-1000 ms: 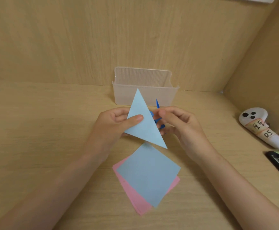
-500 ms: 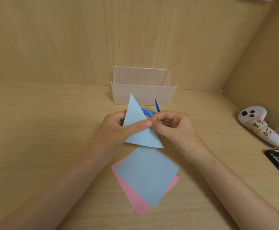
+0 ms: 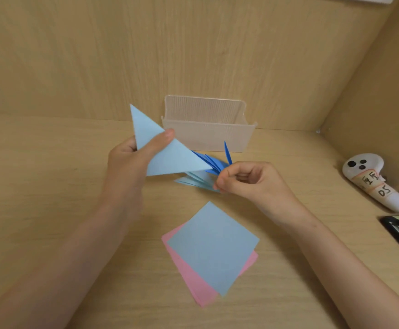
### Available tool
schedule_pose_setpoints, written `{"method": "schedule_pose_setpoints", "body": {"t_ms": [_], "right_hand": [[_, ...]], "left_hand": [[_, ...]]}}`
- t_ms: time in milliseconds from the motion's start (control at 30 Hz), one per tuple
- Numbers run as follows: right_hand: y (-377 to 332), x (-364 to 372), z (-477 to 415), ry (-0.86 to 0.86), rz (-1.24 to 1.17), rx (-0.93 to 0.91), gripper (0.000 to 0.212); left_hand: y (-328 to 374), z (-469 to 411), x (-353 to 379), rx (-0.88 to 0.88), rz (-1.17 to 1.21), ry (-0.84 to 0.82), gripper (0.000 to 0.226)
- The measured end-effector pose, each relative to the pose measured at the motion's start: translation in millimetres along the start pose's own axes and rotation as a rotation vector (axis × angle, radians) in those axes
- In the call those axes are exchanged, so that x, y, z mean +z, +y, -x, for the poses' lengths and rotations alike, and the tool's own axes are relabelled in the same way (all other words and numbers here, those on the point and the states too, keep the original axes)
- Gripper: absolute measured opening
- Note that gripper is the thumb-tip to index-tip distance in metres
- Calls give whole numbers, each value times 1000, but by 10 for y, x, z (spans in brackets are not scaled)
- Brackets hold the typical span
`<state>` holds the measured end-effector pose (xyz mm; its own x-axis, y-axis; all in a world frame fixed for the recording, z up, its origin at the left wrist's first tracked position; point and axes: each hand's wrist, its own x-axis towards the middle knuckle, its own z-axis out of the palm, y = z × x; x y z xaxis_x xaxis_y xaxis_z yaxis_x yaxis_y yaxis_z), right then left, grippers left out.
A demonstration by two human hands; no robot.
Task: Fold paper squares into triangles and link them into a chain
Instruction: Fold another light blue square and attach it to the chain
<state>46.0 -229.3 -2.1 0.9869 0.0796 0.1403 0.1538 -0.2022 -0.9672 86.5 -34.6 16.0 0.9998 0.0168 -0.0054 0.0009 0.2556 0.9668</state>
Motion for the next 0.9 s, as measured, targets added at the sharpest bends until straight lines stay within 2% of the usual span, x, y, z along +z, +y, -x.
{"method": "schedule_pose_setpoints", "body": {"t_ms": [100,167,233,367,500,700,800,900], "right_hand": [[2,-28,-16,70,-44,0,12],[-12,-36,-26,112,-107,-19,4],[-11,-13,-19,108,-136,-24,16],[25,102,-1,75,-116,-24,3],[42,111,1,83,-118,-55,9],[13,113,5,80,-96,-45,10],[-12,106,14,76,-102,-36,9],[-11,81,17,90,-87,-32,9]], "left_hand": [[51,-50,-49,46,-11,31,11],[14,-3,15,30,-73,-8,10],[-69,92,126,-1,-130,-68,8],[-157,196,234,-42,-142,-159,5],[-186,190,233,-60,-134,-180,6],[-190,154,219,-91,-138,-141,8],[-165,132,194,-51,-140,-140,14],[-134,76,137,-1,-106,-71,17]]}}
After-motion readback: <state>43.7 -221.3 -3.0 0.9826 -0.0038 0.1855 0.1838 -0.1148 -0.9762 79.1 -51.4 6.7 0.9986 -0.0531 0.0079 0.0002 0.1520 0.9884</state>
